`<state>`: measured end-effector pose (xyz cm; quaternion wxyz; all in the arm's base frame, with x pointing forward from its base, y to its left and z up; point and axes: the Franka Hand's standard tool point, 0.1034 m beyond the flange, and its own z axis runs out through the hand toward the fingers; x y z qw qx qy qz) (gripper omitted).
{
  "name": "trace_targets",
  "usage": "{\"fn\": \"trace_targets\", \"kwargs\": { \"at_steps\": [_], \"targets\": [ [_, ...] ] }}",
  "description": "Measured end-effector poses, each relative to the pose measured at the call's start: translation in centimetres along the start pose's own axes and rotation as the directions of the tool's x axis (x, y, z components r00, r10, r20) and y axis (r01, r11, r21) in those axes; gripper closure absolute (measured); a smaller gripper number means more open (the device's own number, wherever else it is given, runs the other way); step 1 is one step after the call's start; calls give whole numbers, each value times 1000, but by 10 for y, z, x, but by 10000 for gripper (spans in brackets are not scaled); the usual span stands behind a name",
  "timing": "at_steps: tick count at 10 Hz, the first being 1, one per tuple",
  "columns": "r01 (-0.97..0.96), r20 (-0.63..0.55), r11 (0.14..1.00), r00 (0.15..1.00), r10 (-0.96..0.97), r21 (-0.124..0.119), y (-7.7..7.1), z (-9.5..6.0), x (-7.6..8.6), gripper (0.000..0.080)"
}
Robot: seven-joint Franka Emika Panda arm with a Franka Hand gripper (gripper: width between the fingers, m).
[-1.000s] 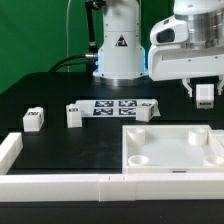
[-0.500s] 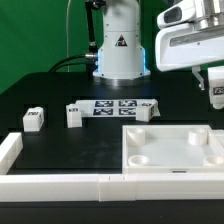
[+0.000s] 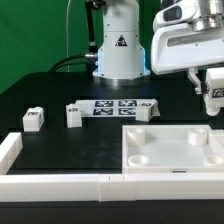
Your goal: Assemble one leg
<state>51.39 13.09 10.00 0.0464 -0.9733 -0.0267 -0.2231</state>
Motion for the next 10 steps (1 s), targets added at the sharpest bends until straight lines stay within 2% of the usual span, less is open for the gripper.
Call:
{"fn": "trace_targets", "kwargs": {
  "at_steps": [1, 2, 3, 6, 7, 8, 10],
  "targets": [
    [48, -18, 999, 999, -48, -11, 15, 5, 17, 509],
    [56, -28, 998, 998, -57, -16, 24, 11, 29, 509],
    [56, -28, 998, 998, -56, -16, 25, 14, 35, 509],
    [56, -25, 998, 998, -57, -16, 25, 15, 33, 509],
    [58, -23, 998, 998, -58, -15, 25, 16, 34, 509],
    [61, -22, 998, 998, -62, -6, 20, 23, 44, 509],
    [78, -43, 997, 996, -77, 21, -4, 41, 74, 508]
  ]
}}
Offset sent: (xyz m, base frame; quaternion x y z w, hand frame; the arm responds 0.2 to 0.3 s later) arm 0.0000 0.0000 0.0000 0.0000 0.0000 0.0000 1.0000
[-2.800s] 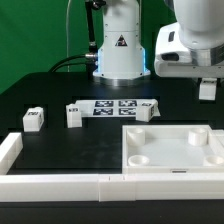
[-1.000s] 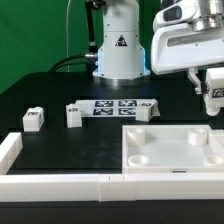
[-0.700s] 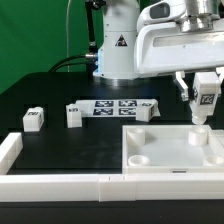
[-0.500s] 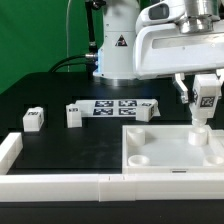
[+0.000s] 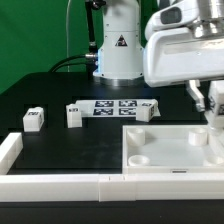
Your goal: Assemble one leg
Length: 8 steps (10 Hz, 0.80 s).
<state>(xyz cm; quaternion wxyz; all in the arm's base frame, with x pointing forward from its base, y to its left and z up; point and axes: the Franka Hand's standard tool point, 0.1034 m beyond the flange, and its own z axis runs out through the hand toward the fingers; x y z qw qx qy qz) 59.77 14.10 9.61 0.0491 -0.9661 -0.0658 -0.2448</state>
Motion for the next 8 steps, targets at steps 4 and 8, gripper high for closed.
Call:
{"fn": "trace_targets", "kwargs": {
  "at_steps": [4, 8],
  "targets": [
    [10, -18, 1000, 1000, -10, -10, 14, 26, 15, 508],
    [7, -104, 999, 995, -12, -51, 23, 15, 1, 508]
  ]
}}
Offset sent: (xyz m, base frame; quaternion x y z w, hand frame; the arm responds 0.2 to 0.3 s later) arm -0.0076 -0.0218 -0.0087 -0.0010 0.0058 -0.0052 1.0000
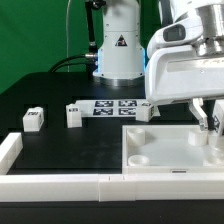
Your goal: Assemble one leg
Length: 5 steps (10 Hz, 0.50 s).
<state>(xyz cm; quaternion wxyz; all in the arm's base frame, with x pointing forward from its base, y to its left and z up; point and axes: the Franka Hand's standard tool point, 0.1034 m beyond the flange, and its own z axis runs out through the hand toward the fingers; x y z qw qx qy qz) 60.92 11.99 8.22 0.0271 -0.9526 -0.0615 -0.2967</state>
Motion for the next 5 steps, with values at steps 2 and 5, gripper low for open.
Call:
{"fn": "trace_targets", "kwargs": {
  "at_steps": [2, 5],
  "targets": [
    [2, 19, 1000, 1000, -2, 2, -2, -2, -9, 508],
    [9, 32, 1000, 999, -10, 6, -6, -1, -16, 508]
  ]
}}
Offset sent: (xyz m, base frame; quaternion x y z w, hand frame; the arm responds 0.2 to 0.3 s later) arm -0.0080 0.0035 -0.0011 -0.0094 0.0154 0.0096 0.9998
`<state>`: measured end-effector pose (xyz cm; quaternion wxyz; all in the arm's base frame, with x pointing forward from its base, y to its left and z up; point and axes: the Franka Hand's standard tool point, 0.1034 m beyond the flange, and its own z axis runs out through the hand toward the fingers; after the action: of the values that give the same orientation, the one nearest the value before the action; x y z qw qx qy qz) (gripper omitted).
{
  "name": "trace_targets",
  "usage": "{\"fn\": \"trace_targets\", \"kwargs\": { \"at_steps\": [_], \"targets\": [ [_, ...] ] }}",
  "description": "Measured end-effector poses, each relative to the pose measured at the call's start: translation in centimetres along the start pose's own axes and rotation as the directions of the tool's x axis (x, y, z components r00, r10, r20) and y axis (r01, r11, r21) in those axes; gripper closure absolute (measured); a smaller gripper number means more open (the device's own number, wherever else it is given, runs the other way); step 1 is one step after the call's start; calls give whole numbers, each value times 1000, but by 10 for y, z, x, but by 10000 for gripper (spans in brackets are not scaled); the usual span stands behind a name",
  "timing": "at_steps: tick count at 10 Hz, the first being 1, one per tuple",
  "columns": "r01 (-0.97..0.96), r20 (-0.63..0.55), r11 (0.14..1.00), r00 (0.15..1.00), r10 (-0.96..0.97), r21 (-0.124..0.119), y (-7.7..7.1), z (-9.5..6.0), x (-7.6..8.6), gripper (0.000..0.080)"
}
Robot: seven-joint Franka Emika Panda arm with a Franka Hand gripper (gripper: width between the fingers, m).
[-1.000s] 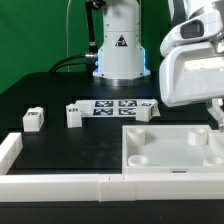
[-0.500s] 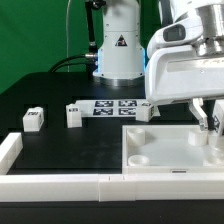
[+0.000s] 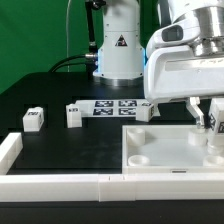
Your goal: Assemble one leg
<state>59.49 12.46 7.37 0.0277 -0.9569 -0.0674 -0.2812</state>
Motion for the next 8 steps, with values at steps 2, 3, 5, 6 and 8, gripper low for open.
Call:
{"fn": "trace_targets", "kwargs": {
  "at_steps": [2, 3, 5, 6, 8],
  "targets": [
    [4, -8, 1000, 1000, -4, 0, 1, 4, 6, 508],
    [-1, -14, 1000, 1000, 1, -3, 5, 8, 10, 508],
    [-8, -8, 1000, 1000, 8, -5, 8, 14, 8, 508],
    [-11, -6, 1000, 1000, 11, -8, 11, 15, 6, 508],
    [-10, 3, 1000, 1000, 10, -11, 12, 15, -2, 508]
  ]
}}
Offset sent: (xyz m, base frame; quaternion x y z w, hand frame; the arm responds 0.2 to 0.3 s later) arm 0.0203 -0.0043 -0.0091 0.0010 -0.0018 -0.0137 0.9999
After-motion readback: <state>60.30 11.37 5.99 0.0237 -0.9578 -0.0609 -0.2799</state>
